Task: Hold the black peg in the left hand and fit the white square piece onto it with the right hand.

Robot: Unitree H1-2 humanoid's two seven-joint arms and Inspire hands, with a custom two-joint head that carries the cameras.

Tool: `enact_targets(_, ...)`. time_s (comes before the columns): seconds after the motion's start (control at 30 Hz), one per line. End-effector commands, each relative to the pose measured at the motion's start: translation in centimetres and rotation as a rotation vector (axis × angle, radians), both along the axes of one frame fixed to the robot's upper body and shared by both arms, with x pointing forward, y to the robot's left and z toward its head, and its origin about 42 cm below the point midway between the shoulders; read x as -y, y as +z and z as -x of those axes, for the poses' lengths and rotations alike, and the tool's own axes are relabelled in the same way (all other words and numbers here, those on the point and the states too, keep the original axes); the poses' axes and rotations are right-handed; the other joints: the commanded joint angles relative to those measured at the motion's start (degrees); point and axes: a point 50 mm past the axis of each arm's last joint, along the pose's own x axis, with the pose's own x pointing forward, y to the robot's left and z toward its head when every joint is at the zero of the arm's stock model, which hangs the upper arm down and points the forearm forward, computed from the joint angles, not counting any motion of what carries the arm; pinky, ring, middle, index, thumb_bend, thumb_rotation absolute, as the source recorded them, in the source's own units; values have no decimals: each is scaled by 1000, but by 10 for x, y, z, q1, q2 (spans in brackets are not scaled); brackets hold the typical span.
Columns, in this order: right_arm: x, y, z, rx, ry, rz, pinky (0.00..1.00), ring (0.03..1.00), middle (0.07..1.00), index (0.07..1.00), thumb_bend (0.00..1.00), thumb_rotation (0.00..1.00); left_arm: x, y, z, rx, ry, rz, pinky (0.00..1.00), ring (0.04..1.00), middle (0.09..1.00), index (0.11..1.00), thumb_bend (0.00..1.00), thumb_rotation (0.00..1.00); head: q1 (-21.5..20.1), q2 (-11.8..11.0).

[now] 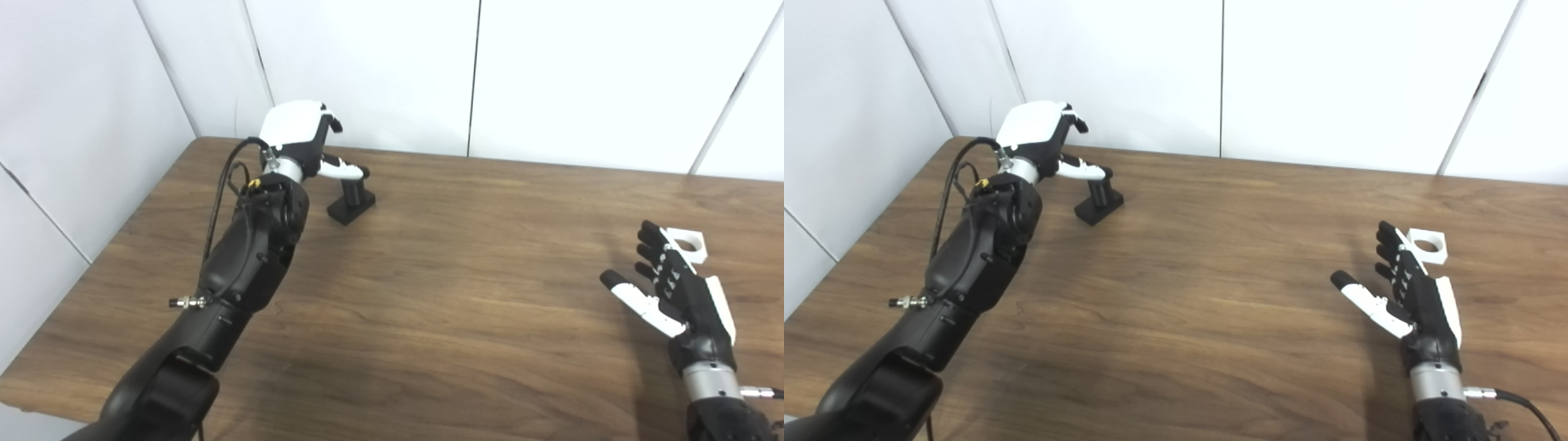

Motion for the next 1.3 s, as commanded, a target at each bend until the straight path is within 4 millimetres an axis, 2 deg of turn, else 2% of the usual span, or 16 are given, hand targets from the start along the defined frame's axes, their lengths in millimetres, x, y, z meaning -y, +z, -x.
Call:
enact_targets(0.0, -6, 22, -7, 94, 16, -5, 891, 918, 914, 910, 762, 422, -7, 29, -10, 61, 1, -27, 828, 949, 944, 728, 899, 517, -1, 1)
enact_targets(0.3, -5, 22, -6, 101, 14, 9, 886, 915, 910, 906, 757, 419, -3, 5, -8, -2, -8, -7, 815, 940, 946, 734, 917, 517, -1, 4)
enact_targets(0.47, -4, 23, -6, 95, 8, 5, 918, 926, 915, 907, 772, 425, -4, -2, -10, -26, -7, -28, 805, 943, 940, 737, 911, 527, 0, 5)
enact_targets(0.57, -3, 23, -5, 98, 5, 16, 896, 917, 910, 907, 783, 447, -5, -5, -11, -33, -7, -36, 806, 944, 944, 738, 904, 539, -1, 5)
enact_targets(0.87, -4, 22, -4, 98, -1, 9, 926, 920, 906, 905, 816, 463, -4, -17, -9, -66, -6, -22, 850, 950, 956, 754, 901, 524, -3, 9)
enact_targets(1.27, -1, 24, 0, 96, -12, -5, 912, 915, 902, 896, 816, 446, -4, -37, -8, -93, 8, -25, 812, 936, 950, 761, 910, 523, -6, 15)
